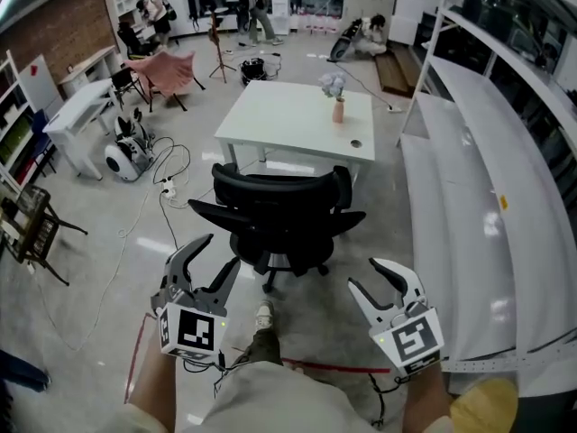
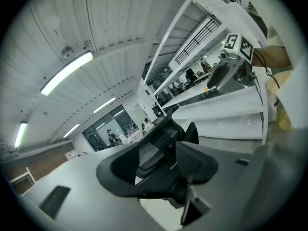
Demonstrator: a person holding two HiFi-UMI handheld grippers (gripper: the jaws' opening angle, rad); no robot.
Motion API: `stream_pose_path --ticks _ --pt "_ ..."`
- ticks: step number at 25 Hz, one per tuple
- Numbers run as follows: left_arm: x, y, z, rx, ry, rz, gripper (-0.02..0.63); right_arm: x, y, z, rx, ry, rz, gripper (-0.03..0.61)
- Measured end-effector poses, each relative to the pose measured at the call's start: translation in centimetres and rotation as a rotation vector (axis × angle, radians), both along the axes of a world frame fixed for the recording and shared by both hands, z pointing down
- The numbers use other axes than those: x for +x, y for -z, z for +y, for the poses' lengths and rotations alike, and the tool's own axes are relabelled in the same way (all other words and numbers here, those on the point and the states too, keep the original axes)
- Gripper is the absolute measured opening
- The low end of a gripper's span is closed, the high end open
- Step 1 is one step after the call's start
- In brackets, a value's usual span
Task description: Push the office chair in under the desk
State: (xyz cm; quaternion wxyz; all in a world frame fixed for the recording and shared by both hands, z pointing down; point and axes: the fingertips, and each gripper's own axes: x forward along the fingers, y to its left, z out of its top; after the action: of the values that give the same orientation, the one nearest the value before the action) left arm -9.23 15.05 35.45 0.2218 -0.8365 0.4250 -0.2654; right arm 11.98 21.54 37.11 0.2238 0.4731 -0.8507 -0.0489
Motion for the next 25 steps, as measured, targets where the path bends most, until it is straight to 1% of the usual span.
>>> stream_pose_path --ticks 3,6,10,15,18,22,25 --pt "-0.4 -1.8 -2.2 -0.041 -0.007 -0.034 0.243 -0.4 -1.3 -2.1 -0.026 0.017 0.047 0.196" --pt "-0.5 -3.8 -4.5 -0.070 -0.022 -0.085 0.244 -0.8 -2.7 -4.3 -0.049 0.035 0.101 0.207" --pt "-0.3 -6.5 -7.5 -0.113 -0.044 -0.147 0.244 -1.5 -4.4 -7.4 -0.092 0.052 0.111 0.219" --pt "-1.0 -8.9 -10.7 -0.165 -0.058 -0.176 0.244 -2.6 -6.3 -10.5 -0.145 0.073 0.151 0.231" --pt "-1.5 -10.5 -12.3 -0.197 -0.080 -0.227 0.244 -3.5 -7.5 -12.5 -0.184 0.094 0.176 0.242" --pt "-1.8 -12.8 -13.9 -0.229 -0.106 -0.285 0.245 -4.2 -9.8 -15.0 -0.235 0.099 0.166 0.245" --pt "-2.4 -14.5 -14.6 -0.273 -0.125 -0.326 0.245 -4.2 -11.5 -16.3 -0.280 0.081 0.217 0.245"
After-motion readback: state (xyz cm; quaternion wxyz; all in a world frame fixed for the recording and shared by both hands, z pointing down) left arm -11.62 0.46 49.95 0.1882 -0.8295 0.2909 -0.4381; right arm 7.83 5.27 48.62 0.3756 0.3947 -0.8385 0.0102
